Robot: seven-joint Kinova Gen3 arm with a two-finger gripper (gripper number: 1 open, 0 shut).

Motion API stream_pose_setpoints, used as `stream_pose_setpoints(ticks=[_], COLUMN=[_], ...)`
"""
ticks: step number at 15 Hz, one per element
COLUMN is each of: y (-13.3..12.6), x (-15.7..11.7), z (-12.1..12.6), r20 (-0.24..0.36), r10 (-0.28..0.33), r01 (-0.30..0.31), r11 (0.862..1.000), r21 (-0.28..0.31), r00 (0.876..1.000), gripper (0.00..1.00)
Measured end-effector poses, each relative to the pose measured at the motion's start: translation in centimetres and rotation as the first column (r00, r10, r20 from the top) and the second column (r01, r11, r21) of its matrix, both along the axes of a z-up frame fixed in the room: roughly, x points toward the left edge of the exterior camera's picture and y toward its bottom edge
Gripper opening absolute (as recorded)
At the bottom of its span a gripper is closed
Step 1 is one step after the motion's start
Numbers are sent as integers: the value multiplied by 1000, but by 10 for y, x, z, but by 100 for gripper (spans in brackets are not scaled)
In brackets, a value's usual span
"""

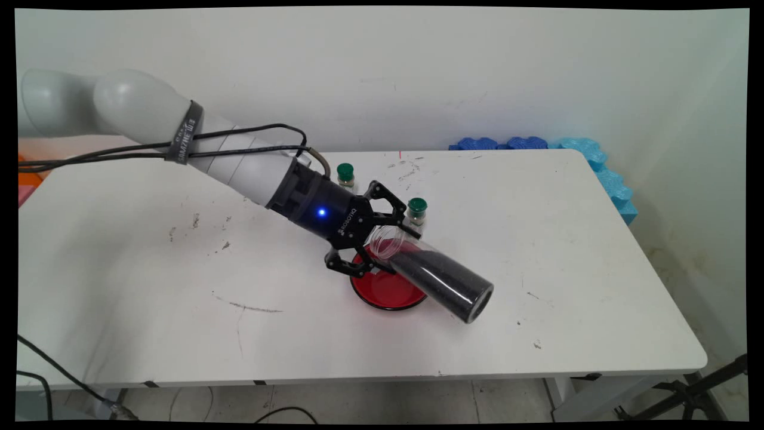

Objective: Pour the black seasoning powder in the red bowl

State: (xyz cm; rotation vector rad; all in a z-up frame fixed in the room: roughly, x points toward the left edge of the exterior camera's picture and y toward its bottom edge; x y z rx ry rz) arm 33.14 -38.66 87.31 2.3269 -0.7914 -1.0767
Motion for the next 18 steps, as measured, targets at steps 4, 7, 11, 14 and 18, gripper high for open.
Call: stream_pose_setpoints(ticks=[4, 7, 11, 14, 18], y=[1, 2, 3, 5, 6], x=[-1, -2, -3, -3, -1], z=[0, 0, 0, -1, -2], r20=[-26, -44, -66, -80, -92], r10=[35, 56, 80, 98, 118], r01=[-34, -54, -75, -90, -107], r11=[999, 997, 994, 991, 987], r21=[35, 57, 83, 98, 116], r00=[999, 997, 995, 992, 989], gripper=[0, 0, 0, 0, 0])
